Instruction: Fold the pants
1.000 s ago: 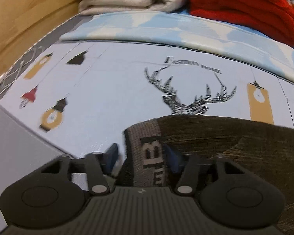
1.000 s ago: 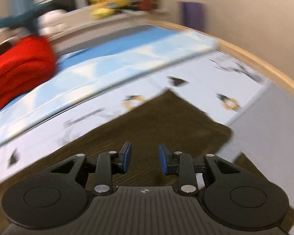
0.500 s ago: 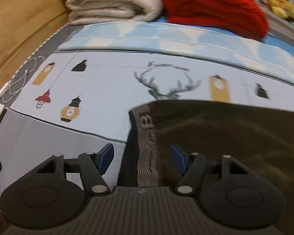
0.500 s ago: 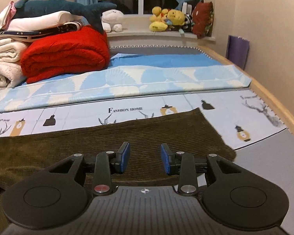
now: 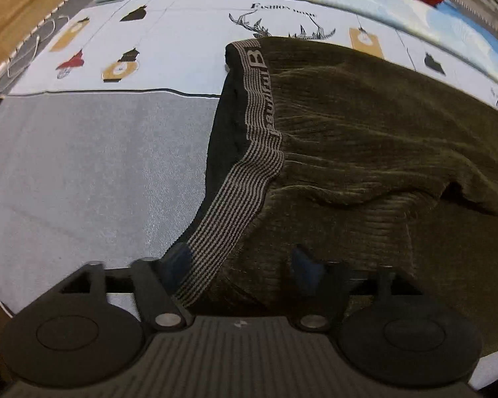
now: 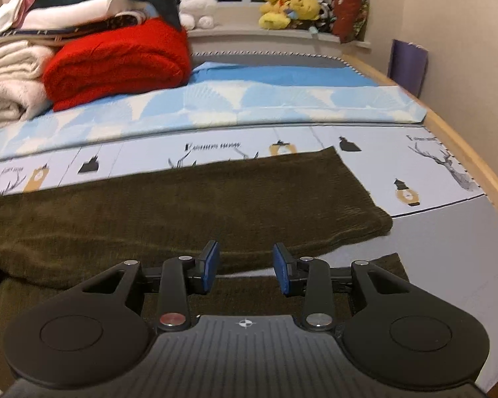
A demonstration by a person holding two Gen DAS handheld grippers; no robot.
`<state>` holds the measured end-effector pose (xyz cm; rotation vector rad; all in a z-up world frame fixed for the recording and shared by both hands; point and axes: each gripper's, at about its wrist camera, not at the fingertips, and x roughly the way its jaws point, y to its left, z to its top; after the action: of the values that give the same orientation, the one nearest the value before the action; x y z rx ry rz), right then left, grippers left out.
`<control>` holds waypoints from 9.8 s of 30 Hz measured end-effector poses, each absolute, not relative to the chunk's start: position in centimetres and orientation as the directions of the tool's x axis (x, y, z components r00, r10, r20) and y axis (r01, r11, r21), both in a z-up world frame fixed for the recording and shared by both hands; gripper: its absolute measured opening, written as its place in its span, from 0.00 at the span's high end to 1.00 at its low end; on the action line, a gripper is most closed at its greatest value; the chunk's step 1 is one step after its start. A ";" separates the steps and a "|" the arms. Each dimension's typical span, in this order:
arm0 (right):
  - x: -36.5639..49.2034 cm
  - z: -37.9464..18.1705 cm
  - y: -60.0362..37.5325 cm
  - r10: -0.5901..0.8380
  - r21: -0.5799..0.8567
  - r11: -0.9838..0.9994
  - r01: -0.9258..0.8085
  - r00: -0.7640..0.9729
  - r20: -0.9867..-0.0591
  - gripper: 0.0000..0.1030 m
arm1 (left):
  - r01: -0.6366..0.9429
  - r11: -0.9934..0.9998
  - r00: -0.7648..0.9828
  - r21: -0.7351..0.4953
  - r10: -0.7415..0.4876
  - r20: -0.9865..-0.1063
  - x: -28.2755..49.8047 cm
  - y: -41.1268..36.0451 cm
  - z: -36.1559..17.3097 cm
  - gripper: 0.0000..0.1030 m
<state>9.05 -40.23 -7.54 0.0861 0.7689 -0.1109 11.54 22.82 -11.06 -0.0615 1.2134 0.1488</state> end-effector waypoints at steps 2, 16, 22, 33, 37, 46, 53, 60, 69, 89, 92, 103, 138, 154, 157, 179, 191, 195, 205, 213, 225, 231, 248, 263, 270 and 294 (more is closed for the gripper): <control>9.0 -7.6 -39.9 -0.074 0.007 0.994 0.110 0.713 -0.698 0.64 | -0.150 0.988 0.297 0.029 0.073 -0.952 11.6 23.3 -12.0 0.24; 8.9 -8.2 -39.3 -0.123 -0.114 0.992 0.060 0.711 -0.692 0.64 | -0.122 0.992 0.240 -0.021 0.009 -0.971 10.7 25.8 -15.1 0.14; 9.1 -8.2 -38.4 -0.124 -0.135 0.990 0.042 0.712 -0.691 0.64 | -0.072 0.997 0.236 0.033 0.049 -0.971 10.5 25.3 -15.2 0.30; 9.3 -8.1 -37.0 -0.132 -0.183 0.983 0.007 0.720 -0.681 0.64 | -0.054 0.996 0.235 0.069 0.080 -0.969 10.3 26.4 -14.4 0.68; 9.4 -8.1 -36.8 -0.131 -0.186 0.983 0.003 0.721 -0.681 0.64 | -0.073 0.996 0.243 0.046 0.063 -0.968 10.7 26.9 -14.7 0.60; 9.3 -8.2 -36.5 -0.139 -0.205 0.979 -0.006 0.717 -0.683 0.64 | -0.133 0.990 0.222 0.036 0.065 -0.973 11.5 27.8 -15.7 0.34; 9.4 -8.5 -36.7 -0.150 -0.211 0.977 0.002 0.709 -0.689 0.64 | -0.219 0.975 0.285 -0.045 0.020 -0.958 11.6 29.3 -14.5 0.34; 9.5 -8.6 -36.4 -0.151 -0.220 0.975 -0.007 0.706 -0.692 0.63 | -0.277 0.953 0.329 -0.124 -0.027 -0.944 12.2 29.0 -13.7 0.21; 9.8 -9.2 -36.2 -0.163 -0.239 0.971 -0.017 0.687 -0.709 0.63 | 0.017 0.988 0.278 0.155 0.144 -0.950 12.3 23.9 -15.8 0.27; 9.9 -9.7 -36.8 -0.173 -0.255 0.967 -0.021 0.680 -0.713 0.62 | -0.055 0.989 0.445 0.139 0.149 -0.883 12.1 22.2 -9.9 0.34; 10.0 -9.8 -36.9 -0.176 -0.255 0.967 -0.018 0.676 -0.716 0.62 | 0.038 0.997 0.449 0.066 0.042 -0.892 12.2 20.8 -10.1 0.34; 10.1 -9.8 -36.9 -0.168 -0.254 0.967 -0.028 0.679 -0.714 0.61 | 0.130 0.982 0.314 0.134 0.087 -0.945 12.6 19.1 -12.9 0.34; 13.7 -6.4 -34.1 -0.028 -0.026 1.000 0.014 0.760 -0.650 0.93 | -0.407 0.816 0.605 -0.409 -0.095 -0.791 27.6 17.7 -9.7 0.92; 17.1 -9.2 -31.0 -0.039 -0.064 0.998 -0.010 0.688 -0.724 0.92 | -0.700 0.653 0.426 -0.289 0.056 -0.903 37.5 19.4 -15.8 0.27; 17.8 -9.7 -30.2 -0.041 -0.082 0.996 -0.028 0.678 -0.733 0.92 | -0.645 0.750 0.359 -0.150 0.123 -0.925 39.0 17.5 -16.1 0.25; 17.5 -9.9 -31.8 -0.112 -0.078 0.994 0.081 0.651 -0.751 0.92 | -0.462 0.885 0.480 -0.066 0.187 -0.857 29.5 13.3 -8.5 0.97; 13.4 -8.4 -34.0 -0.103 -0.031 0.993 0.118 0.677 -0.728 0.92 | -0.149 0.975 0.494 -0.165 -0.071 -0.867 12.1 13.8 -4.6 0.98; 12.6 -8.1 -36.2 -0.100 -0.004 0.990 0.140 0.684 -0.723 0.92 | -0.141 0.971 0.369 -0.193 -0.130 -0.920 9.7 16.1 -7.4 1.00; 14.1 -10.5 -43.7 -0.007 0.271 0.903 0.334 0.640 -0.768 0.92 | -0.449 0.790 0.359 -0.419 -0.270 -0.894 10.7 22.0 -10.5 0.46; 15.7 -13.8 -51.0 -0.003 0.528 0.666 0.527 0.710 -0.704 0.75 | -0.505 0.789 0.345 -0.349 -0.186 -0.920 13.1 21.8 -10.8 0.47; 21.7 -20.9 -55.6 0.059 0.627 0.528 0.573 0.712 -0.700 0.71 | -0.518 0.815 0.362 -0.259 -0.066 -0.930 14.6 22.1 -9.7 0.90; 24.2 -23.7 -55.6 0.050 0.608 0.503 0.614 0.682 -0.730 0.71 | -0.546 0.796 0.330 -0.263 -0.085 -0.940 15.2 22.8 -10.9 0.86; 14.6 -12.4 -55.5 0.009 0.675 0.595 0.435 0.837 -0.548 0.98 | -0.450 0.829 0.490 -0.331 -0.080 -0.868 11.4 23.6 -6.3 0.94; -2.2 -19.2 -59.8 0.218 0.539 0.524 0.659 0.508 -0.833 0.96 | -0.512 0.819 0.349 -0.260 -0.079 -0.934 4.5 29.1 -9.4 0.98; -3.0 -20.4 -64.1 0.126 0.567 0.365 0.738 0.564 -0.816 0.85 | -0.483 0.793 0.368 -0.371 -0.200 -0.908 5.9 27.7 -10.2 0.47; -2.1 -21.5 -64.5 -0.054 0.342 0.444 0.828 0.406 -0.912 0.81 | -0.540 0.785 0.359 -0.304 -0.112 -0.927 8.4 28.0 -12.0 0.50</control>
<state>-2.06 -64.53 -21.48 0.9481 0.9965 -0.6770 8.44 27.99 -11.98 -0.6440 1.1908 0.3016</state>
